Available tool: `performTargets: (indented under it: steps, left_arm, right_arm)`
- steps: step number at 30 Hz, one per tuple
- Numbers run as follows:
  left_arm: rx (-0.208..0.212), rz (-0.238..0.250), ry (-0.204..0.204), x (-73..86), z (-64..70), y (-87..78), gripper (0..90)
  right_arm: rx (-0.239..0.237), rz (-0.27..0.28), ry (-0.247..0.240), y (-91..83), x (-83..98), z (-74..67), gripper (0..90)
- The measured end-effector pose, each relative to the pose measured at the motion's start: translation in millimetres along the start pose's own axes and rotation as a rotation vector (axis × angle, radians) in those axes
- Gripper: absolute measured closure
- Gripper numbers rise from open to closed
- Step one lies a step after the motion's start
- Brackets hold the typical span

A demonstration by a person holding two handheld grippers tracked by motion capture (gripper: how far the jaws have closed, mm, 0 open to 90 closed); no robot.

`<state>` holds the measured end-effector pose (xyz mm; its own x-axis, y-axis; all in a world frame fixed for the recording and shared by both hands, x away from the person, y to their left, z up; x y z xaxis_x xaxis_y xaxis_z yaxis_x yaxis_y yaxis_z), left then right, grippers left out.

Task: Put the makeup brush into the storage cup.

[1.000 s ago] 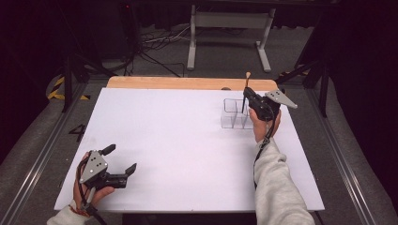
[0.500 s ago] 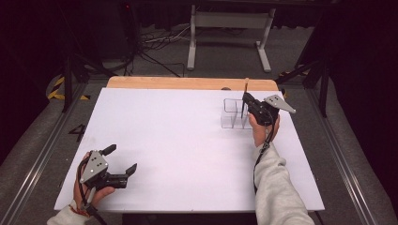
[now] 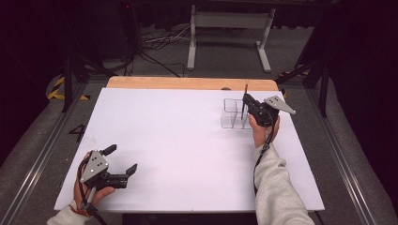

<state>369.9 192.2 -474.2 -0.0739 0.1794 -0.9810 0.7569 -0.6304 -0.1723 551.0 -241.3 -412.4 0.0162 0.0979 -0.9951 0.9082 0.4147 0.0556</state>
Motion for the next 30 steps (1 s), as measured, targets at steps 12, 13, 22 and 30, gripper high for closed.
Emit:
performTargets:
  steps: [12,13,22,30]
  left_arm:
    - [-0.001,-0.001,-0.002,0.0,0.0,-0.2,3.8]
    - [-0.002,-0.001,-0.006,-0.2,0.2,-0.6,3.8]
    - [0.001,-0.003,0.004,-0.4,0.4,-0.8,3.8]
    - [-0.003,-0.009,0.01,0.3,0.0,-0.2,3.7]
  right_arm:
    - [0.002,0.0,0.006,0.1,-0.8,-0.5,83.1]
    - [0.004,-0.003,0.001,-0.1,-1.0,-0.8,81.9]
    - [-0.002,-0.007,-0.043,-4.0,-7.9,-7.5,73.0]
    - [-0.009,0.007,-0.046,-10.6,-11.3,-10.6,66.1]
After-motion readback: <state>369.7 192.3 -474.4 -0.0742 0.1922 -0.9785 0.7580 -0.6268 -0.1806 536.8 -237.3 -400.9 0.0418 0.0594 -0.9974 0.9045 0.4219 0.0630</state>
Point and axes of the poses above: each handheld gripper's, and its own axes: y roughly forward along the jaws, x roughly out of its underside, z roughly to its right, the point moved 8 cm from there along y, roughly forward along the jaws, and after that the axes turned 10 degrees about z, right-handed, at the moved point
